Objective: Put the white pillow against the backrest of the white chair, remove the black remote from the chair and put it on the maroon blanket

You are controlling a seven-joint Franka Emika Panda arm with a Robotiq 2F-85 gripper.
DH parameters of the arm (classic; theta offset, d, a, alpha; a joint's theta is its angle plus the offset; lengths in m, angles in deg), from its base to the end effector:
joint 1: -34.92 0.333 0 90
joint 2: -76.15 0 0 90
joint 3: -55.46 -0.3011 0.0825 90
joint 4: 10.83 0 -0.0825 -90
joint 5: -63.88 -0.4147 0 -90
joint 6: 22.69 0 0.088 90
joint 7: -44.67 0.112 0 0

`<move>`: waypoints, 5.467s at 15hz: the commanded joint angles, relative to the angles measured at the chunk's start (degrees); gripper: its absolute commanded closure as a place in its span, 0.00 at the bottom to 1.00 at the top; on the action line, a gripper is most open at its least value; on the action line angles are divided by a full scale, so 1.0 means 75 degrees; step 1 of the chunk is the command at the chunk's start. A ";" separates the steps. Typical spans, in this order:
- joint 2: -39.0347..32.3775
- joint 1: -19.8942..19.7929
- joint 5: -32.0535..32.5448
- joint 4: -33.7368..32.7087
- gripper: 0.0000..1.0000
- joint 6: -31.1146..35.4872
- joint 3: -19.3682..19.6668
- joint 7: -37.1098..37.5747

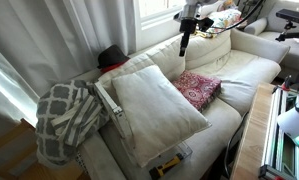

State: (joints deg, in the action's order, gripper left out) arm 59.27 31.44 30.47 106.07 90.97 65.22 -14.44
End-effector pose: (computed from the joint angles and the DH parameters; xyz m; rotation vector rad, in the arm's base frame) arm 0.5679 -0.0958 0.2430 -2.5248 -0.6010 0.0101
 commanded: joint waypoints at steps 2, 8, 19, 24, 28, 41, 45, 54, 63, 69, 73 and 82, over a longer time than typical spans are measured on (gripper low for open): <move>-0.0386 -0.0527 0.0127 -0.0263 0.00 0.0043 -0.0581 0.0083; -0.0281 -0.0647 -0.0020 -0.0263 0.00 -0.0004 -0.0600 -0.0004; -0.2364 -0.1618 -0.3806 -0.0261 0.00 0.0624 -0.1032 -0.2562; -0.3198 -0.1673 -0.4615 -0.0519 0.00 0.0435 -0.0922 -0.2755; -0.3734 -0.1630 -0.4686 -0.0822 0.01 0.0251 -0.0899 -0.2578; -0.4778 -0.1964 -0.5162 -0.1807 0.85 -0.1128 -0.0919 -0.2302; -0.4350 -0.1914 -0.5365 -0.1355 1.00 -0.1326 -0.0806 -0.2196; -0.2598 -0.1447 -0.5216 -0.0099 0.98 -0.1403 -0.0585 -0.1088; -0.1925 -0.0809 -0.4564 -0.0455 0.98 -0.1410 -0.0712 0.0526; -0.1965 -0.0786 -0.4514 -0.0472 0.93 -0.1372 -0.0690 0.0569; -0.1650 -0.0659 -0.4448 -0.0333 0.98 -0.1277 -0.0717 0.0622; -0.0053 0.0362 -0.3328 0.0121 0.98 -0.0014 -0.0982 0.2739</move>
State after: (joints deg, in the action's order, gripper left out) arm 53.27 31.84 2.53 104.29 87.47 58.86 -0.36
